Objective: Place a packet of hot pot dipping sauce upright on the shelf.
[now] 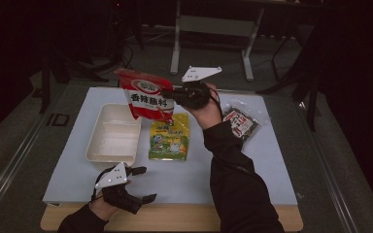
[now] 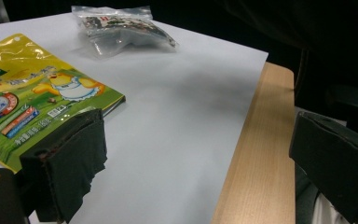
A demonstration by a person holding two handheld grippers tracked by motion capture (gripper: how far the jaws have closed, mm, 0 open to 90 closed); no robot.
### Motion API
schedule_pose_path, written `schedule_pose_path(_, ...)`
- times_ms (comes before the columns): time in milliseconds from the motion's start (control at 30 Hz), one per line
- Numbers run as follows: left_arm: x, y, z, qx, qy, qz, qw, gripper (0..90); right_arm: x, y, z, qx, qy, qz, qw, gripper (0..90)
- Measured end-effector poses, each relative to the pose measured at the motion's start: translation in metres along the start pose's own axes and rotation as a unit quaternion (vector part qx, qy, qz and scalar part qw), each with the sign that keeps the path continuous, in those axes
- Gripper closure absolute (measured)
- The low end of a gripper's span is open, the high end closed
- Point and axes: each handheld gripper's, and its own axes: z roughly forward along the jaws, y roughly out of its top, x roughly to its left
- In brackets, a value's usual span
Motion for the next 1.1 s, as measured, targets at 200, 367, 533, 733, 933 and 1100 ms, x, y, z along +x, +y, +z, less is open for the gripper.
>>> schedule_pose_path(200,-0.001,-0.002,-0.004,0.001,0.003,0.0,1.0,4.6,-0.003,0.002,0.019,-0.002,0.005,-0.003,1.0,90.0)
schedule_pose_path(367,-0.002,-0.002,-0.007,-0.001,0.004,-0.001,1.0,4.6,-0.005,0.003,0.035,-0.004,0.015,0.0,0.9999,90.0)
schedule_pose_path(533,-0.002,-0.003,-0.009,0.001,0.003,-0.004,1.0,4.6,-0.007,0.001,0.053,-0.002,0.021,-0.001,0.9998,90.0)
schedule_pose_path(733,-0.003,-0.004,-0.01,0.001,0.004,-0.005,1.0,4.6,-0.009,-0.003,0.075,0.002,0.028,0.002,0.9996,90.0)
schedule_pose_path(933,-0.003,-0.005,-0.011,0.0,0.001,-0.007,1.0,4.6,-0.011,-0.006,0.093,0.0,0.037,0.008,0.9993,90.0)
schedule_pose_path(1100,-0.003,-0.006,-0.011,0.003,-0.003,-0.01,0.9999,4.6,-0.012,-0.01,0.109,0.0,0.041,0.004,0.9992,90.0)
